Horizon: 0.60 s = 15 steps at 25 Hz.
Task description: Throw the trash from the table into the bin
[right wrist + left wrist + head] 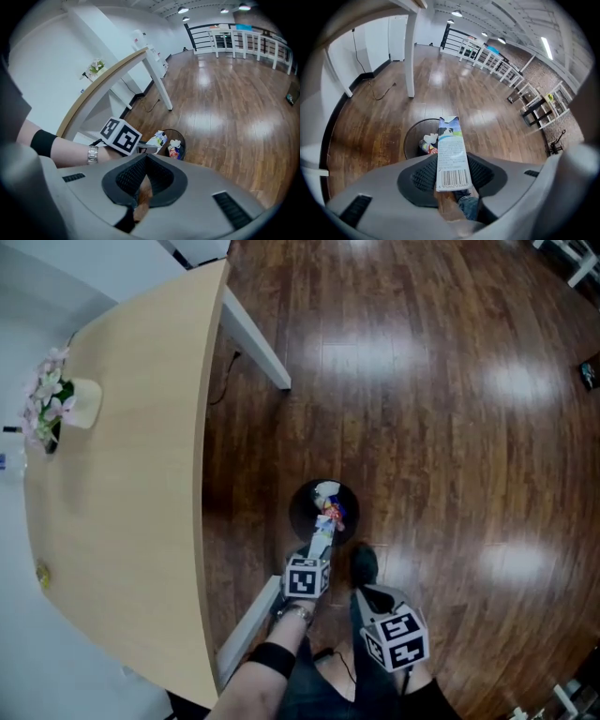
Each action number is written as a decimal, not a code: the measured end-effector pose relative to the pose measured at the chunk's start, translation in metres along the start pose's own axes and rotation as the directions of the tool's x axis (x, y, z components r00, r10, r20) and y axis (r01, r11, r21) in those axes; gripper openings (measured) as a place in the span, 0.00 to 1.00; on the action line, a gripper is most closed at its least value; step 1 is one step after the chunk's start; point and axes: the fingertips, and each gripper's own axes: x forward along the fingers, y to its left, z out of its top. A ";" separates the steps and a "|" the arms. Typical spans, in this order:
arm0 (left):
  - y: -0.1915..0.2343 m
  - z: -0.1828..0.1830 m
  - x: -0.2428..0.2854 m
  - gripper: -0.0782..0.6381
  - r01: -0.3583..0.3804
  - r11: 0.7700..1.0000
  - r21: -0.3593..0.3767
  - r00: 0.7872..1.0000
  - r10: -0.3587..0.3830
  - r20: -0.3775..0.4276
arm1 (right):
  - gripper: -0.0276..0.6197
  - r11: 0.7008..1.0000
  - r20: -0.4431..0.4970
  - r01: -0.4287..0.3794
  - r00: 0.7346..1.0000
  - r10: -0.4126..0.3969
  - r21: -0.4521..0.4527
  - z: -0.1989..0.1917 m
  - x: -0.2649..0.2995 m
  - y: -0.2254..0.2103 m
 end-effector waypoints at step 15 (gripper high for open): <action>0.012 0.012 0.053 0.72 -0.006 0.998 0.063 0.998 0.010 -0.066 | 0.05 1.000 -0.015 -0.006 1.000 0.006 -0.001 -0.011 0.006 -0.009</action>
